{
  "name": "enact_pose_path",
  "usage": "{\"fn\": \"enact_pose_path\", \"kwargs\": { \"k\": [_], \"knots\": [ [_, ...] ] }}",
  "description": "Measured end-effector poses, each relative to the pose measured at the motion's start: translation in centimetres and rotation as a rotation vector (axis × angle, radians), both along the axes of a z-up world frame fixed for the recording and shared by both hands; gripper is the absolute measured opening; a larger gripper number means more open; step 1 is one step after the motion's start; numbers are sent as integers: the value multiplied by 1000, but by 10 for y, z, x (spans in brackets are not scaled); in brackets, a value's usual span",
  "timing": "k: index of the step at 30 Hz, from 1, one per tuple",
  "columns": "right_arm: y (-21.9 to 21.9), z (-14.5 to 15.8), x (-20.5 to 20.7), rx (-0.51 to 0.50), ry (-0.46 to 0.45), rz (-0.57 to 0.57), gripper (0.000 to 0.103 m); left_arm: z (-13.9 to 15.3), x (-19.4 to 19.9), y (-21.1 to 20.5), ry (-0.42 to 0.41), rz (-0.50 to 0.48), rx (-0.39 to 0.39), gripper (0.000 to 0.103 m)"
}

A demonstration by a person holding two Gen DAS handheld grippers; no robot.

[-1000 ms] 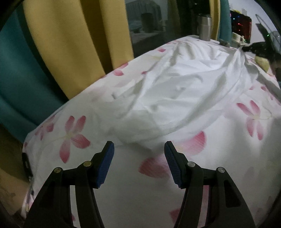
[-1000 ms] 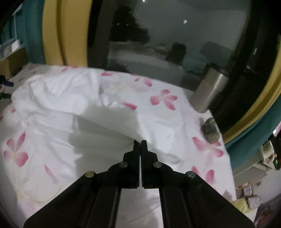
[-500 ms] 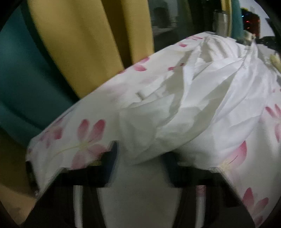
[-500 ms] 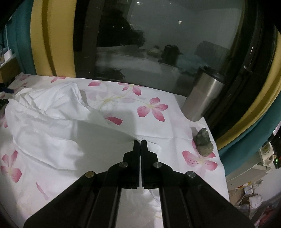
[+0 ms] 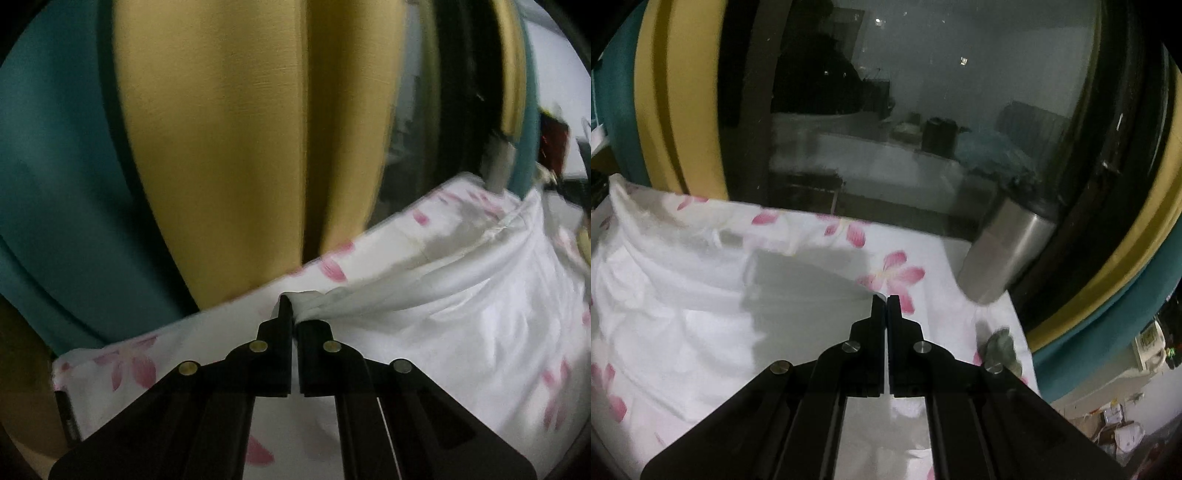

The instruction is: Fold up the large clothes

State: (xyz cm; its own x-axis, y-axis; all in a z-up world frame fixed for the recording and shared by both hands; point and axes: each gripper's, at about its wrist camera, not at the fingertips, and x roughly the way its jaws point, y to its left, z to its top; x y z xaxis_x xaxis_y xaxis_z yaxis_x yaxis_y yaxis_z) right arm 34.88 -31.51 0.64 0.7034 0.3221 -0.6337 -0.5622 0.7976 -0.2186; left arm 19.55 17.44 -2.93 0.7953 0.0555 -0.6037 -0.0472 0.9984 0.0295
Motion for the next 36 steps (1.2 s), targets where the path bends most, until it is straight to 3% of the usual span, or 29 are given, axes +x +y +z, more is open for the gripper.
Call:
{"fn": "enact_pose_path", "kwargs": {
  "k": [3, 9, 13, 17, 20, 21, 22, 31, 32, 34, 36],
  "knots": [
    [3, -1, 20, 9, 11, 5, 1, -3, 28, 17, 13, 52, -70, 2],
    [14, -28, 58, -36, 73, 20, 1, -23, 71, 17, 96, 90, -39, 2],
    [24, -62, 78, -99, 125, 7, 1, -51, 87, 19, 180, 140, -39, 2],
    [25, -87, 91, -222, 134, -86, 2, -69, 91, 27, 225, 194, -56, 4],
    [8, -92, 93, -216, 154, -144, 3, -65, 89, 30, 223, 224, -48, 30],
    [3, -91, 92, -205, 160, -156, 3, -61, 87, 30, 220, 235, -41, 46],
    [-1, -89, 90, -199, 165, -166, 3, -58, 85, 29, 215, 241, -42, 51],
    [-20, -62, 31, -122, 149, -137, 4, -29, 51, 28, 122, 295, -41, 54],
    [-23, -61, 27, -111, 154, -139, 7, -30, 49, 29, 129, 293, -58, 54],
    [-29, -60, 12, -82, 169, -143, 27, -31, 38, 29, 168, 248, -117, 54],
    [-35, -61, -4, -46, 173, -159, 68, -38, 26, 15, 206, 179, -156, 54]
  ]
}}
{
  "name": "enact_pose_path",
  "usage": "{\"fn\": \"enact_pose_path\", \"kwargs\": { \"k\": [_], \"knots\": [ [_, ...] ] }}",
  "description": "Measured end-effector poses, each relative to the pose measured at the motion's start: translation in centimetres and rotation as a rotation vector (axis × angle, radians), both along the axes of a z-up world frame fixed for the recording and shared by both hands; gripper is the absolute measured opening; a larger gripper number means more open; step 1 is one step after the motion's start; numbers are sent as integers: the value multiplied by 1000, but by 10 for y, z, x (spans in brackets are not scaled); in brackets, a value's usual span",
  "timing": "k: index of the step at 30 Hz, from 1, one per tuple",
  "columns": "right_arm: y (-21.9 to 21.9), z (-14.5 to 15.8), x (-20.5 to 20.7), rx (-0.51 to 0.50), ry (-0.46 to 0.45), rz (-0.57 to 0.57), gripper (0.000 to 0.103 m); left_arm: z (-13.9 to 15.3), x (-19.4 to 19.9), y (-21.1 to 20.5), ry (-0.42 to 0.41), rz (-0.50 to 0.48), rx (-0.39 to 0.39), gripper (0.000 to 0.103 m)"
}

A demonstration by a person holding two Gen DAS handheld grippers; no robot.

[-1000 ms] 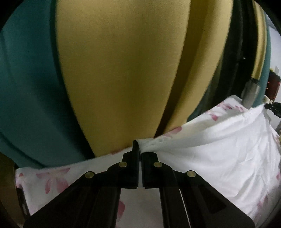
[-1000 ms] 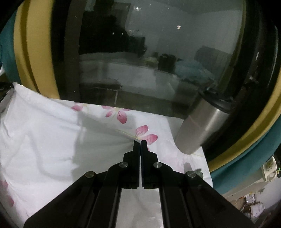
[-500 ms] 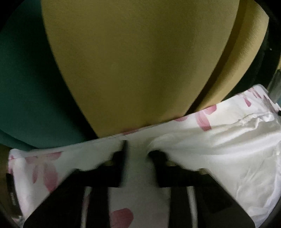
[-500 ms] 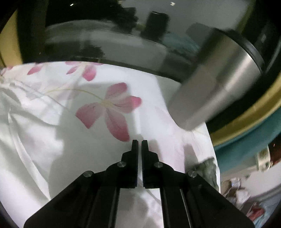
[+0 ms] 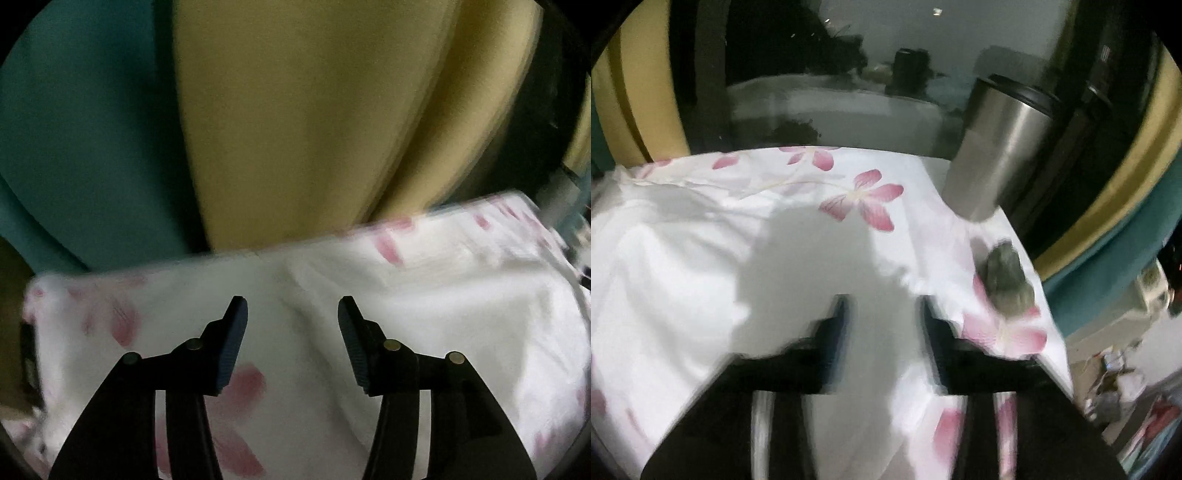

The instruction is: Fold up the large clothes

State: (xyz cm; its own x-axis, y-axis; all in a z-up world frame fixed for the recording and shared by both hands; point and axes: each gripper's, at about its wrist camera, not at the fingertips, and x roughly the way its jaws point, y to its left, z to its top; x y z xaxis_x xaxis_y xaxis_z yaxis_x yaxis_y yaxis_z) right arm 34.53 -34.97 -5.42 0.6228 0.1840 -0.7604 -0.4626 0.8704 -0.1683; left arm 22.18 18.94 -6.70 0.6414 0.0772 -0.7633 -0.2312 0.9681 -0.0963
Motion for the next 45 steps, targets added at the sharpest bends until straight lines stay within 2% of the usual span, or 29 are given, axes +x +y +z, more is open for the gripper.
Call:
{"fn": "enact_pose_path", "kwargs": {
  "k": [3, 5, 7, 10, 11, 12, 13, 15, 16, 20, 23, 26, 34, 39, 41, 43, 45],
  "knots": [
    [-9, -6, -20, 28, 15, -19, 70, -7, -30, -22, 18, -58, -34, 54],
    [-17, -14, -35, 45, 48, -42, 70, -14, -46, -36, 25, -84, -83, 54],
    [-27, -20, -48, 78, 76, -62, 70, -18, -65, -51, 16, -150, -128, 54],
    [-40, -30, -65, 143, 123, -102, 70, -33, -82, -71, 56, -185, -125, 54],
    [-43, -33, -71, 176, 137, -102, 70, -34, -88, -75, 42, -192, -115, 53],
    [-45, -36, -74, 201, 144, -96, 69, -34, -94, -79, 37, -201, -106, 38],
    [-45, -37, -80, 203, 123, -90, 64, -34, -98, -81, 39, -217, -108, 8],
    [-40, -36, -89, 186, 103, -70, 8, -29, -103, -92, 10, -229, -92, 7],
    [-39, -35, -92, 213, 124, -54, 5, -25, -103, -97, 4, -234, -80, 6],
    [-40, -24, -107, 193, 76, -56, 5, 4, -127, -97, -52, -234, -68, 6],
    [-49, -10, -122, 202, 46, -64, 5, 13, -142, -102, -65, -236, -78, 6],
    [-57, -6, -136, 204, 46, -69, 5, 9, -156, -108, -53, -234, -93, 6],
    [-71, -25, -168, 199, 109, -90, 5, -23, -200, -111, 18, -202, -168, 6],
    [-75, -34, -185, 186, 124, -109, 5, -28, -215, -115, 41, -212, -190, 7],
    [-77, -32, -187, 186, 133, -120, 6, -25, -217, -117, 55, -218, -183, 10],
    [-77, -28, -186, 179, 141, -132, 9, -18, -217, -116, 67, -205, -162, 25],
    [-77, -21, -185, 164, 136, -143, 17, -4, -217, -113, 45, -180, -129, 36]
  ]
}}
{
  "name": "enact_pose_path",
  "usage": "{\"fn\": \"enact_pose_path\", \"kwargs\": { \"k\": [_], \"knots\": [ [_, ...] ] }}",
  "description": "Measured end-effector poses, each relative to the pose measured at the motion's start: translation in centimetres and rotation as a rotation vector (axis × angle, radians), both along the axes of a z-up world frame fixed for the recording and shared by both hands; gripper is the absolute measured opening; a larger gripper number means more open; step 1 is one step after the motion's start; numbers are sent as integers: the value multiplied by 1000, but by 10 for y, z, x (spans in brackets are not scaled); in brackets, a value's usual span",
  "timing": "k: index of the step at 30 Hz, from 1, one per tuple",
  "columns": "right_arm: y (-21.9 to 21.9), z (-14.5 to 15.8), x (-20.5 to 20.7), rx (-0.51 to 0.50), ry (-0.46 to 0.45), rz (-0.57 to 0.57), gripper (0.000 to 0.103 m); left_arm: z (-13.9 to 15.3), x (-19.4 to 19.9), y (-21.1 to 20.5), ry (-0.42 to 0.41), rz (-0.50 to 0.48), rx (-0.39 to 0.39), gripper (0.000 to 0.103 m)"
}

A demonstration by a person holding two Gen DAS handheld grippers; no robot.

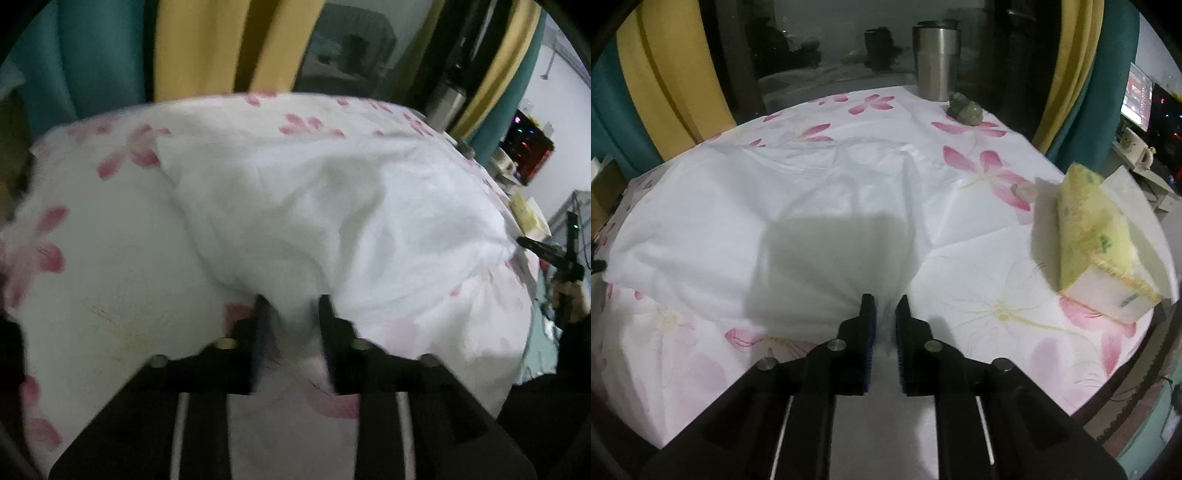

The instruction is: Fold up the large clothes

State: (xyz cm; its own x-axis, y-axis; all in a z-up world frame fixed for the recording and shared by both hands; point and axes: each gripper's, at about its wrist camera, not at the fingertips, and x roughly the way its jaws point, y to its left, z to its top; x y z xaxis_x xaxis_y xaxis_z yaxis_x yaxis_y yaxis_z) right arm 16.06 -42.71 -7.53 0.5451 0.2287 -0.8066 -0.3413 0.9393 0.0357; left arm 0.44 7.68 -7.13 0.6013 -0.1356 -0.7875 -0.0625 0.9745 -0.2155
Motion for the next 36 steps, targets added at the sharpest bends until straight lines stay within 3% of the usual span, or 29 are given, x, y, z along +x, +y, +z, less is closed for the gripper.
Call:
{"fn": "enact_pose_path", "kwargs": {
  "k": [1, 5, 10, 13, 15, 19, 25, 27, 29, 32, 36],
  "knots": [
    [1, 6, 0, -15, -10, -11, 20, 7, 0, 1, -18, 8, 6, 39],
    [4, 33, -1, -13, -92, -20, 51, 39, 10, 5, -96, 44, 49, 40],
    [39, 63, 8, 40, -211, 55, 54, 59, 53, -21, -168, -9, 45, 40],
    [85, 70, 14, 97, -245, 183, 54, 55, 90, -58, -168, -104, 37, 40],
    [127, 64, 16, 107, -242, 308, 41, 47, 115, -84, -161, -169, 24, 40],
    [184, 46, 28, 117, -206, 448, 28, 31, 154, -124, -132, -256, -26, 40],
    [216, 18, 63, 53, -145, 432, 20, -5, 192, -137, -59, -241, -36, 40],
    [219, 1, 76, 23, -85, 412, 16, -21, 200, -131, -27, -222, -54, 40],
    [217, -12, 81, 30, -58, 407, 15, -26, 200, -125, -59, -221, -71, 40],
    [214, -9, 79, 38, -53, 401, 15, -27, 195, -126, -89, -234, -48, 39],
    [212, -9, 76, 30, -65, 393, 15, -26, 193, -126, -80, -234, -30, 39]
  ]
}}
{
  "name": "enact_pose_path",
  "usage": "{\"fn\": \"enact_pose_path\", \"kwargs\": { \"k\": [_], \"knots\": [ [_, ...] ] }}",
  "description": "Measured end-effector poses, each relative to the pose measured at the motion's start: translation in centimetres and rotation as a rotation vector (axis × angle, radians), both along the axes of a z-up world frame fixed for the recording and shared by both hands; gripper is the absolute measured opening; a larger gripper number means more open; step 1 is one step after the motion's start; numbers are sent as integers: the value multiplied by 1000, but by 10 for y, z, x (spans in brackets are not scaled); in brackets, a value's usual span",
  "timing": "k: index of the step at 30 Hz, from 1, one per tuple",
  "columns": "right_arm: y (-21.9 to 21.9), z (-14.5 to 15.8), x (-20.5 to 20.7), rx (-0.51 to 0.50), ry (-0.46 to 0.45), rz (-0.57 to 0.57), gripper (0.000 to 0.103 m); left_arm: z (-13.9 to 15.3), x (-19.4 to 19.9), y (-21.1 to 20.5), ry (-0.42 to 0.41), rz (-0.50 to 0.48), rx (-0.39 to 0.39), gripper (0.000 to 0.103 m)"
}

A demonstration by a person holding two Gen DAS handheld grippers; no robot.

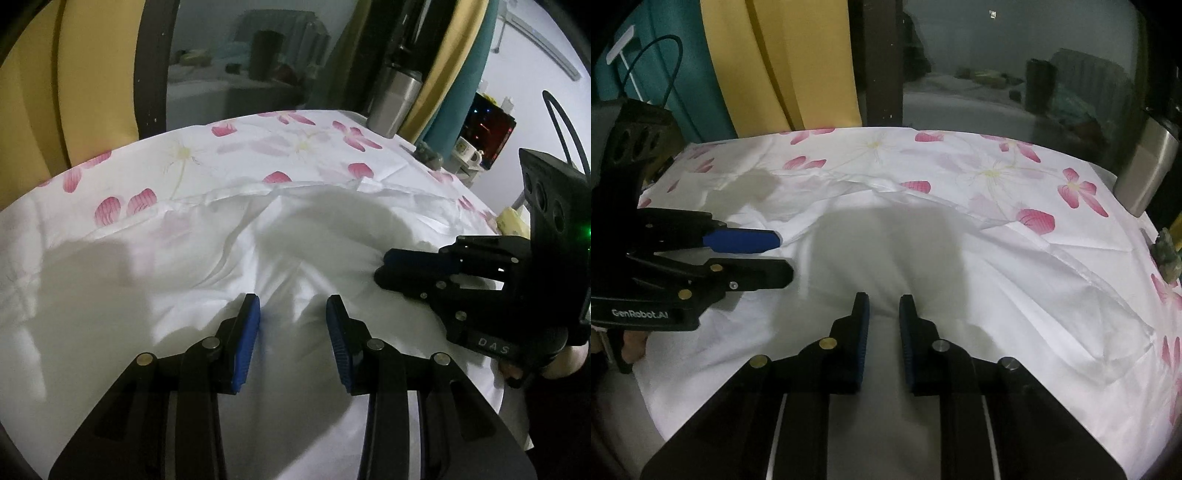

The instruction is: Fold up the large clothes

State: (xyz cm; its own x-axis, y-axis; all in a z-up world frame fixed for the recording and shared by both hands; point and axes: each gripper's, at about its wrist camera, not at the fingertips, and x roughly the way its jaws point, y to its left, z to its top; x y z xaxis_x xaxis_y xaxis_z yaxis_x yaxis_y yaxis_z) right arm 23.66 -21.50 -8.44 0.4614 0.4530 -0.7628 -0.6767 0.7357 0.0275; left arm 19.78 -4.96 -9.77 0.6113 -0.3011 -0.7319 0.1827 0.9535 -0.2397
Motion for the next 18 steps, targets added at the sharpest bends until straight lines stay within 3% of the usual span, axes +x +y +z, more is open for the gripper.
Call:
{"fn": "enact_pose_path", "kwargs": {
  "k": [3, 9, 14, 18],
  "knots": [
    [3, 0, -2, -18, -21, -10, 16, 9, -7, -1, 24, 12, 19, 40],
    [-14, 19, -24, 15, -26, -49, 16, 34, -55, -3, -32, -3, 10, 40],
    [-23, 7, -48, -34, 10, -34, 17, 9, -67, -3, 46, 9, 35, 40],
    [-31, -1, -58, -33, -11, -38, 17, 3, -78, -6, 0, 4, 73, 39]
  ]
}}
